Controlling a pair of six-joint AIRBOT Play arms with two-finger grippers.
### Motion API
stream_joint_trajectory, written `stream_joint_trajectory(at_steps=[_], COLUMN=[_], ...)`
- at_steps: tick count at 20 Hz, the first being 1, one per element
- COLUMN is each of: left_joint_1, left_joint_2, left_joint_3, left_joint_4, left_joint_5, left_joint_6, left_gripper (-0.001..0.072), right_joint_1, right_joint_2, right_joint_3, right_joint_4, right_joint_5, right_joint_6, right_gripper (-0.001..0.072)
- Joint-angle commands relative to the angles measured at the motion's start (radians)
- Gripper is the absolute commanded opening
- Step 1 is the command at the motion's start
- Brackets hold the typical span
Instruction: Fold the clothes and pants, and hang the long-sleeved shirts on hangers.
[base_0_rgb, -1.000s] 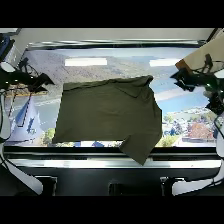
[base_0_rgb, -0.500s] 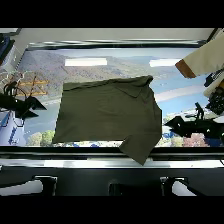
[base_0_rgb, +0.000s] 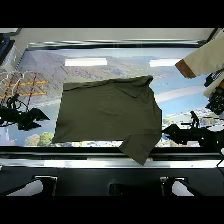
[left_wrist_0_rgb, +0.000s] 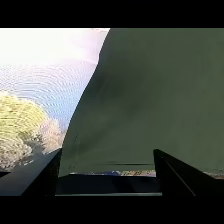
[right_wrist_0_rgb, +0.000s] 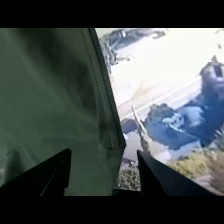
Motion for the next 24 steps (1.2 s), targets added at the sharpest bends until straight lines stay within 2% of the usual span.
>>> stream_joint_trajectory(at_steps=[1, 6, 7, 8, 9, 10, 11, 12, 16, 20, 24], left_joint_1=[0.001, 0.001, 0.001, 0.001, 0.001, 0.001, 0.001, 0.002, 0.043, 0.082, 0.076], left_joint_2=[0.007, 0.007, 0.006, 0.006, 0.006, 0.006, 0.007, 0.007, 0.03, 0.045, 0.045], left_joint_3=[-0.014, -0.014, -0.014, -0.014, -0.014, -0.014, -0.014, -0.015, -0.123, -0.304, -0.375], left_joint_4=[0.0, 0.0, 0.0, 0.0, 0.0, 0.0, 0.0, 0.002, 0.029, 0.027, -0.039], left_joint_5=[0.019, 0.03, 0.031, 0.033, 0.034, 0.034, 0.033, 0.029, 0.022, 0.063, 0.09], left_joint_6=[-0.001, -0.001, -0.001, -0.001, -0.001, -0.001, 0.0, 0.007, 0.053, 0.058, 0.093], left_gripper=[0.0648, 0.0648, 0.0648, 0.0648, 0.0648, 0.0648, 0.0648, 0.0648, 0.0648, 0.0645, 0.0645], right_joint_1=[0.0, 0.017, 0.036, 0.066, 0.1, 0.127, 0.142, 0.146, 0.144, 0.144, 0.144], right_joint_2=[-0.016, -0.05, -0.05, -0.05, -0.05, -0.05, -0.05, -0.05, -0.01, 0.038, 0.066], right_joint_3=[-0.024, -0.061, -0.068, -0.077, -0.082, -0.082, -0.082, -0.082, -0.081, -0.081, -0.081], right_joint_4=[0.053, 0.073, 0.077, 0.084, 0.085, 0.085, 0.09, 0.096, 0.109, 0.133, 0.142], right_joint_5=[-0.029, -0.068, -0.089, -0.117, -0.148, -0.166, -0.172, -0.171, -0.149, -0.089, -0.074], right_joint_6=[-0.028, -0.04, -0.04, -0.04, -0.035, -0.025, -0.017, -0.017, -0.013, -0.005, 0.018], right_gripper=[0.0475, 0.047, 0.0456, 0.0398, 0.0384, 0.0315, 0.0133, 0.0033, 0.0032, 0.0033, 0.0033])
